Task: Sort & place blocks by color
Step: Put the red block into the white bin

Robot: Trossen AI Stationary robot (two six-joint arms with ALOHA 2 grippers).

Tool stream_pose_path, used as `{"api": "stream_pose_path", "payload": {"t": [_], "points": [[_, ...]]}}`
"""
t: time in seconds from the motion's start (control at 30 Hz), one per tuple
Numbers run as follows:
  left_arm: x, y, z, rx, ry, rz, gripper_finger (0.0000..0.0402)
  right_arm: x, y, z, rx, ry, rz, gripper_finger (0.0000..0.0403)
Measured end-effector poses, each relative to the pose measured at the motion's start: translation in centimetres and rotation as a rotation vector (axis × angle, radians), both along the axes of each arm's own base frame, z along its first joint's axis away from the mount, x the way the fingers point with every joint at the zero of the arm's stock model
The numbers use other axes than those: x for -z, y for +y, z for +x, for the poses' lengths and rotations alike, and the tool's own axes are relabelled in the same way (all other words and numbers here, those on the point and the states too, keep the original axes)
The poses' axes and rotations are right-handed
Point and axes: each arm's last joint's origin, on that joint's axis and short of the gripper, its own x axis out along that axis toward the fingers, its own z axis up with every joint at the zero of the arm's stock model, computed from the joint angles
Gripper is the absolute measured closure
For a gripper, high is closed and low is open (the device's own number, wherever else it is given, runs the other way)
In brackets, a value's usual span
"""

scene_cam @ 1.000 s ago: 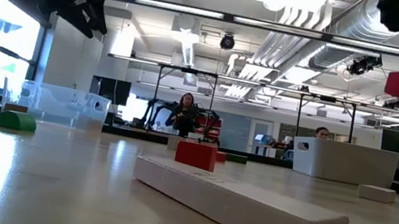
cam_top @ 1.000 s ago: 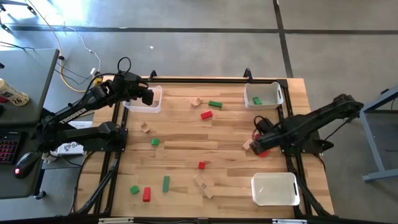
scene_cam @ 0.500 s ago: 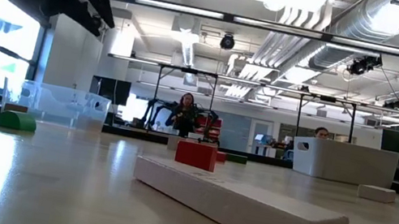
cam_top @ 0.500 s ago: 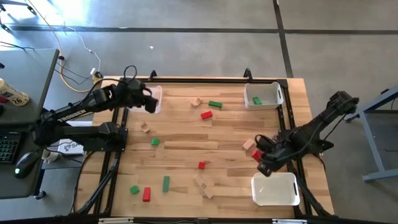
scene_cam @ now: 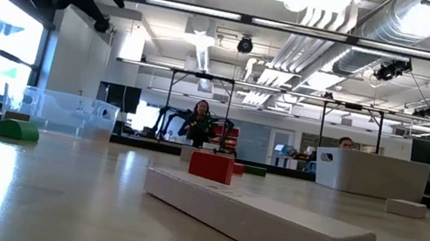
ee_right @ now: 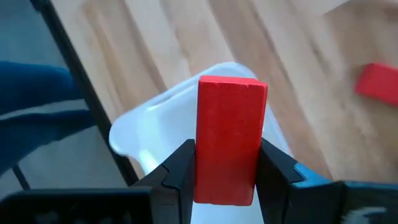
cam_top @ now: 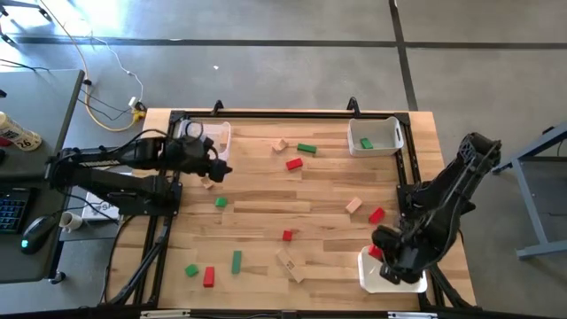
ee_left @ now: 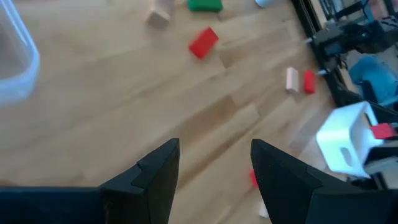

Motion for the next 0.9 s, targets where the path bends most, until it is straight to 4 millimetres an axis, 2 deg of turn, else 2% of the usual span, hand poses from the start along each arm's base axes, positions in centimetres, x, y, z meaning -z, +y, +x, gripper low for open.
{"api": "stream_pose_path", "payload": {"t": [0.37, 0.73, 0.9], "points": [[0.6, -4.0, 1.5, 0.029, -0.006, -0.071, 0.0216, 3.1, 3.0, -0.4, 0.014, 0.075, -0.065, 0.0300], [3.6, -7.8, 4.9, 0.103, 0.117, -0.088, 0.0216, 6.4, 4.9, -0.1, 0.032, 0.112, -0.161, 0.0300], [4.2, -9.6, 6.1, 0.119, 0.150, -0.117, 0.0216, 7.7, 5.5, 0.1, 0.026, 0.161, -0.166, 0.0299]]}}
